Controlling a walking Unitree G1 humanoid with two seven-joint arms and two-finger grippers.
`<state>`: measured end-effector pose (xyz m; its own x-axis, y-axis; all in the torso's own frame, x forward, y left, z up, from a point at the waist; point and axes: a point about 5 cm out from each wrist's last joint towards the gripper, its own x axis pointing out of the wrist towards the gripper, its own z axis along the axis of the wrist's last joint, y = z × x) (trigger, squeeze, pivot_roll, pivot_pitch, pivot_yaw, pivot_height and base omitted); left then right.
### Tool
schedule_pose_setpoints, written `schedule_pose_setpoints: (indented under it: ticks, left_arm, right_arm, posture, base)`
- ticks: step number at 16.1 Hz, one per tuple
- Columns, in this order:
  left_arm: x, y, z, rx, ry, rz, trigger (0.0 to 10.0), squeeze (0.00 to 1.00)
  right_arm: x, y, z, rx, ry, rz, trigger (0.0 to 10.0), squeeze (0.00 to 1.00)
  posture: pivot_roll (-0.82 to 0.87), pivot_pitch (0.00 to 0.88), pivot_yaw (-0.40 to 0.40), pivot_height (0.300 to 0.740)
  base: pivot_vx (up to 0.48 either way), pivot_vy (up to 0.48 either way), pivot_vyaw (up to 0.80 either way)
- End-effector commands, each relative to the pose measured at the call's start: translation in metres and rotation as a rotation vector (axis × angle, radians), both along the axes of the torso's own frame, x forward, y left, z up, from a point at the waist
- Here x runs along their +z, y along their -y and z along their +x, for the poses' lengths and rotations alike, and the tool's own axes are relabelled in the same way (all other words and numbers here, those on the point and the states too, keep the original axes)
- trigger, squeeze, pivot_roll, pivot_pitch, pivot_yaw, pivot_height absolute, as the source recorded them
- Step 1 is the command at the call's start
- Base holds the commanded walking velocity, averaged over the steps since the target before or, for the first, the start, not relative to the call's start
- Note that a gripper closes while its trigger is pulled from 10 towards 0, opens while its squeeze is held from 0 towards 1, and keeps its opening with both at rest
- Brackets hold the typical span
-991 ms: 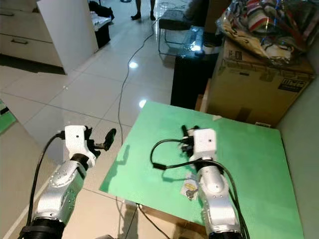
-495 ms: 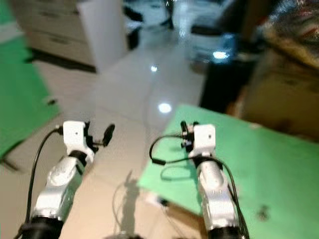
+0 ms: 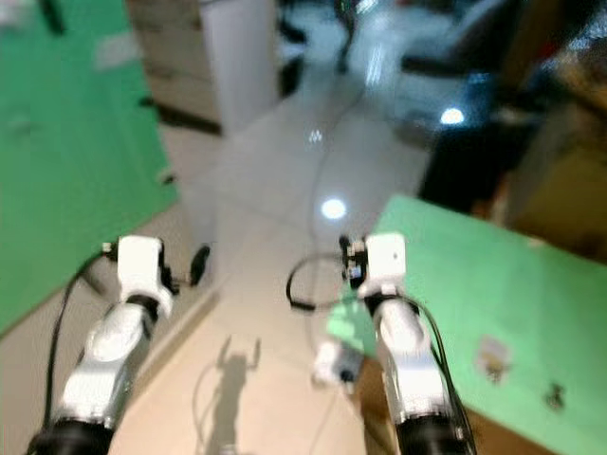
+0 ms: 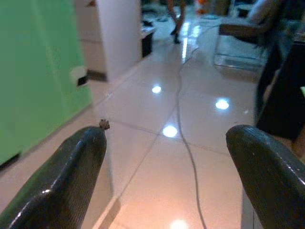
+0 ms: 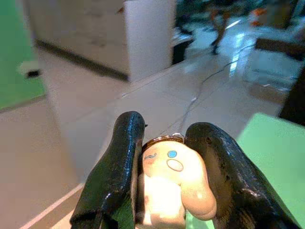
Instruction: Hang keys on a hook
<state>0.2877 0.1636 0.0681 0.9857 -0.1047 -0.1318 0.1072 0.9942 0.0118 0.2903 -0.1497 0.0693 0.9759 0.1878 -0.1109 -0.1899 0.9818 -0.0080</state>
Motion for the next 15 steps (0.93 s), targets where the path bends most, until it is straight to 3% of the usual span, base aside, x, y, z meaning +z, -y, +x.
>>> schedule_pose_setpoints:
  ticks: [1,8,10,12,15]
  left_arm:
    - [-0.002,-0.003,-0.003,0.043,-0.019,-0.012,10.0,0.0]
    - [-0.01,-0.013,-0.024,0.174,-0.032,0.04,10.0,0.0]
    - [-0.009,-0.022,-0.027,0.23,-0.017,0.1,10.0,0.0]
    - [-0.008,-0.032,-0.028,0.284,-0.016,0.121,10.0,0.0]
    - [-0.007,-0.03,-0.021,0.24,-0.023,0.103,10.0,0.0]
  right_arm:
    - [0.004,-0.003,0.006,0.026,0.013,0.005,0.0,0.0]
    - [-0.008,-0.007,0.003,0.078,-0.036,0.003,0.0,0.0]
    - [-0.01,-0.007,0.003,0.071,-0.041,0.006,0.0,0.0]
    - [-0.013,-0.007,0.002,0.062,-0.045,0.012,0.0,0.0]
    - [-0.02,-0.012,-0.001,0.073,-0.065,0.016,0.0,0.0]
  posture:
    - [-0.03,0.0,-0.004,0.74]
    - [0.01,0.0,-0.033,0.74]
    - [0.02,0.0,-0.037,0.74]
    - [0.02,0.0,-0.038,0.74]
    - [0.03,0.0,-0.04,0.74]
  base:
    - [0.0,-0.48,0.45]
    - [0.0,-0.477,0.44]
    - [0.0,-0.461,0.43]
    - [0.0,-0.461,0.43]
    - [0.0,-0.305,0.44]
